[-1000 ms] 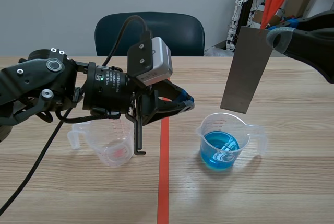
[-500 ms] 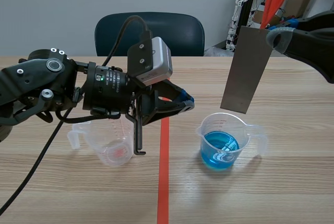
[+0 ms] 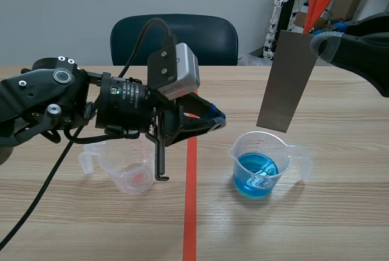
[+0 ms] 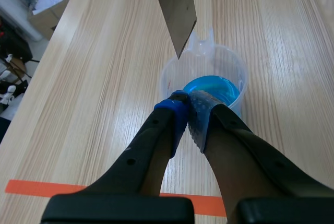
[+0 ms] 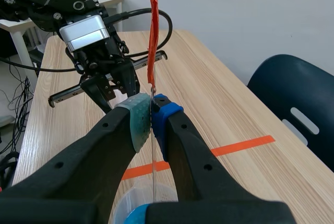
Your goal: Do the redox reaction experiment. move the plate over the left beaker
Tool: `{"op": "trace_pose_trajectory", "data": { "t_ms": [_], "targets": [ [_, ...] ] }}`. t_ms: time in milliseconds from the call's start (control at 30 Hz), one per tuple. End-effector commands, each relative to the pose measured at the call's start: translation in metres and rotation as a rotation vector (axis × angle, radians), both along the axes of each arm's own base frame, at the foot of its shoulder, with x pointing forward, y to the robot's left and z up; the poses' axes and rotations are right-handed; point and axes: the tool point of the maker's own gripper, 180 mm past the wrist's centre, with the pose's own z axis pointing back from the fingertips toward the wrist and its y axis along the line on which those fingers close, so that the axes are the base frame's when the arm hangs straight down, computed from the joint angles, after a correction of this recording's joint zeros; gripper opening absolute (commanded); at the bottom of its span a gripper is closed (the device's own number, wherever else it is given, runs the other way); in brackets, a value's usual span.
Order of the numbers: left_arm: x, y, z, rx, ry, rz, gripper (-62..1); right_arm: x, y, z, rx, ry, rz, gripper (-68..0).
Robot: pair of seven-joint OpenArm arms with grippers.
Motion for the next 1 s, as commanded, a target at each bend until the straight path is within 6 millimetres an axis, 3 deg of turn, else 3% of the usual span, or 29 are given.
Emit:
{"op": "trace_pose_trajectory", "data": {
  "t_ms": [0, 200, 500, 733, 967],
  "targets": [
    [-0.001, 0.006, 0.009, -0.059, 0.017, 0.012, -59.2, 0.002, -0.002, 0.014, 0.03, -0.022, 0.002, -66.9],
    [-0.003, 0.038, 0.004, -0.082, 0.047, 0.062, -59.2, 0.003, 0.001, 0.014, 0.034, -0.025, 0.007, -66.9],
    [-0.022, 0.095, 0.01, -0.188, 0.1, 0.135, -59.2, 0.004, 0.009, 0.015, 0.044, -0.037, 0.023, -66.9],
    [-0.052, 0.137, 0.003, -0.245, 0.169, 0.201, -59.2, 0.011, 0.02, 0.023, 0.047, -0.073, 0.039, -66.9],
    [-0.088, 0.165, -0.006, -0.314, 0.204, 0.3, -59.2, 0.017, 0.041, 0.024, 0.048, -0.094, 0.068, -66.9]
  ]
}}
